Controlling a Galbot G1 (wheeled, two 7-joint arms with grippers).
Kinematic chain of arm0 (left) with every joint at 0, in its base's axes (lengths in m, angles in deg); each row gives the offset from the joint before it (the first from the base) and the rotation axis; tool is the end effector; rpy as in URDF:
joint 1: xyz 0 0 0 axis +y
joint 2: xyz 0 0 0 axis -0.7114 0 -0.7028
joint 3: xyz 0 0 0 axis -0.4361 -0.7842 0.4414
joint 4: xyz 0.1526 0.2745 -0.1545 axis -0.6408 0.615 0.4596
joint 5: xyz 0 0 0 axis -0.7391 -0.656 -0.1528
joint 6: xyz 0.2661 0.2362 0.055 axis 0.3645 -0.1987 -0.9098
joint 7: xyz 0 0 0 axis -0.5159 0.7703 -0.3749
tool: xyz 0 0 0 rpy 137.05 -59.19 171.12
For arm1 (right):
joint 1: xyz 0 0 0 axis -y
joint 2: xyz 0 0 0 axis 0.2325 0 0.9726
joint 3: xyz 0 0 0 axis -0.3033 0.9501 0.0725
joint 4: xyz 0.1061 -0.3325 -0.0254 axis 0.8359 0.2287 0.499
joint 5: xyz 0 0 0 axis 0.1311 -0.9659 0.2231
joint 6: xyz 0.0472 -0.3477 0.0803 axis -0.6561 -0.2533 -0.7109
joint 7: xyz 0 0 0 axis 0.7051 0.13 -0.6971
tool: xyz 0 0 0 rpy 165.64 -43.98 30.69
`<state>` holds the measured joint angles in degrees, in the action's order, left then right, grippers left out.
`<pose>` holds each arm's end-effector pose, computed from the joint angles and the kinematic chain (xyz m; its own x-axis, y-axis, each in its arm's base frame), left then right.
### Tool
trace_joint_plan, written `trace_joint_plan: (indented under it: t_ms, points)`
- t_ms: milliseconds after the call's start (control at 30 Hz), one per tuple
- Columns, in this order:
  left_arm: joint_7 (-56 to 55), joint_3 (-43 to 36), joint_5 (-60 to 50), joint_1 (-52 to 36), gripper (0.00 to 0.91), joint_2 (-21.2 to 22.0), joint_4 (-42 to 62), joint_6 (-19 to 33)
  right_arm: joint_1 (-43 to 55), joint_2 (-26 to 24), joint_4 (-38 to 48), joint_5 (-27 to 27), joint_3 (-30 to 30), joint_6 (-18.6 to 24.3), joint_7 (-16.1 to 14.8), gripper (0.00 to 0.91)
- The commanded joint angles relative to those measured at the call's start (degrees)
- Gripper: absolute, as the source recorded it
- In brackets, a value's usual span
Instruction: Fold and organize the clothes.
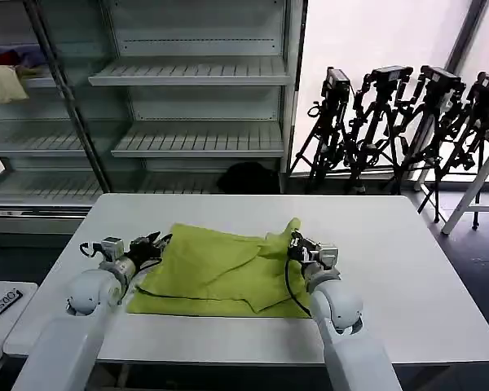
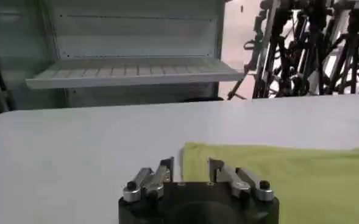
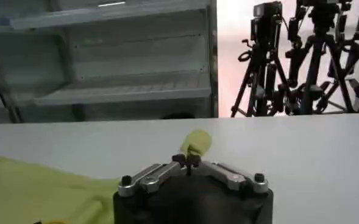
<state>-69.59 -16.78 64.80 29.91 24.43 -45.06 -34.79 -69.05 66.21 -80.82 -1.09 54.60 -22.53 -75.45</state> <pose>0.4356 0.1245 -0.2644 -0.8763 0.2230 0.4271 0.2398 0.9707 -0.0150 0.3813 0.0441 -0.2421 -0.9412 -0.1595 0.2978 -0.1390 0.9863 0.0887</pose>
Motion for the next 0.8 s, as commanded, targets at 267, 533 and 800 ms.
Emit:
trace_joint_plan:
  t_ms: [267,533,800]
  points:
    - [2.31,-5.66,-3.74,-10.53,0.907,1.03,12.46,0.35,1.02,0.48,2.46,-0.66,-0.08,0.07,-0.35,0.000]
    - [3.28,-6.16,-4.78,-11.16,0.544,1.27,14.08,1.12,1.37,0.65,3.39,-1.25,-0.14,0.09,-0.60,0.000]
    - [4.61,-6.52,-5.74,-10.37,0.020,1.28,13.67,1.17,1.74,1.21,3.67,-1.89,0.14,0.08,-0.73,0.000]
